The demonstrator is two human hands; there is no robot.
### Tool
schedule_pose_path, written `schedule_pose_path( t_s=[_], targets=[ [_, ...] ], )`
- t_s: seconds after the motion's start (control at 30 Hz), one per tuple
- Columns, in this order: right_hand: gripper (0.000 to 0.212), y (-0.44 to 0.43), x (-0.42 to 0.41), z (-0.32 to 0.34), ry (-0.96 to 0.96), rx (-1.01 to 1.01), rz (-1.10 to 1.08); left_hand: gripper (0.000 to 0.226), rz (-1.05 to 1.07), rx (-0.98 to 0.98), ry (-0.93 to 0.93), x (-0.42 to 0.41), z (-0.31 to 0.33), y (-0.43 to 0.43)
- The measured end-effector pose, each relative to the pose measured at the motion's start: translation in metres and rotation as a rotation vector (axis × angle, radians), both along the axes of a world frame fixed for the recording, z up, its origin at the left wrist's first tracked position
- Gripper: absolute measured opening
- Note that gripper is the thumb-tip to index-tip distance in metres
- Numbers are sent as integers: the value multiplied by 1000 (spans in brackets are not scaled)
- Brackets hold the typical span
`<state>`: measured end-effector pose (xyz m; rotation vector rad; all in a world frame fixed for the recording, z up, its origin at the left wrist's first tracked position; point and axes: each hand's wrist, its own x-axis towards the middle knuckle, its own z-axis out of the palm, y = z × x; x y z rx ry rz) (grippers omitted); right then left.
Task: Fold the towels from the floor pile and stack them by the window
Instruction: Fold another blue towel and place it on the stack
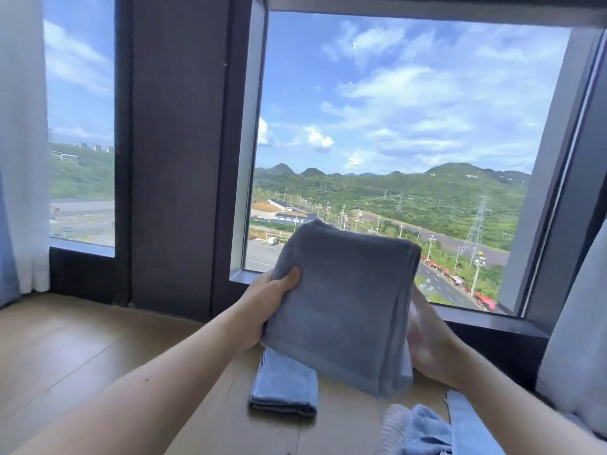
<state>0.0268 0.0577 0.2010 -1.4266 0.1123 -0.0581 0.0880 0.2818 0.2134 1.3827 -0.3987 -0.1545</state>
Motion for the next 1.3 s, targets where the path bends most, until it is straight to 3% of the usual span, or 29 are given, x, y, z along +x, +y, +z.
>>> schedule_pose_path(
  t_s=[0.07,0.23,0.37,0.53,0.63,0.67,0.77,0.83,0.9,0.97,1.03,1.1,1.2,1.3],
  targets=[
    [36,20,13,-17,16,101,28,18,25,-4,60,7,-4,3],
    [61,43,38,-39,49,333,124,22,144,67,173,37,-26,7],
    [56,30,55,-60,59,298,-12,25,167,145,216,55,-51,5],
    [23,34,68,-79,-36,-71,-218,45,233,262,293,77,-84,-10],
    [12,36,74,-80,-119,-191,-303,69,357,570,228,79,-95,-25],
    [12,37,76,-81,-186,-282,-308,73,320,586,216,77,-98,-31],
    [18,49,80,-84,-359,-580,-246,69,76,352,348,58,-106,-60],
    [22,57,83,-92,-372,-617,-147,73,-26,38,541,50,-110,-72],
    [24,61,84,-97,-288,-578,-61,71,-92,-238,596,51,-114,-74],
    [36,59,87,-100,-216,-297,62,68,-149,-350,556,60,-120,-67],
    [37,53,95,-99,-194,-59,137,63,-220,-399,521,69,-128,-59],
    [26,48,102,-98,-135,-122,191,54,-292,-387,523,75,-136,-54],
    [37,42,120,-104,-126,-336,253,33,-354,-168,515,85,-147,-50],
    [34,41,134,-105,-203,-415,254,42,-304,49,570,100,-163,-47]
  ],
)
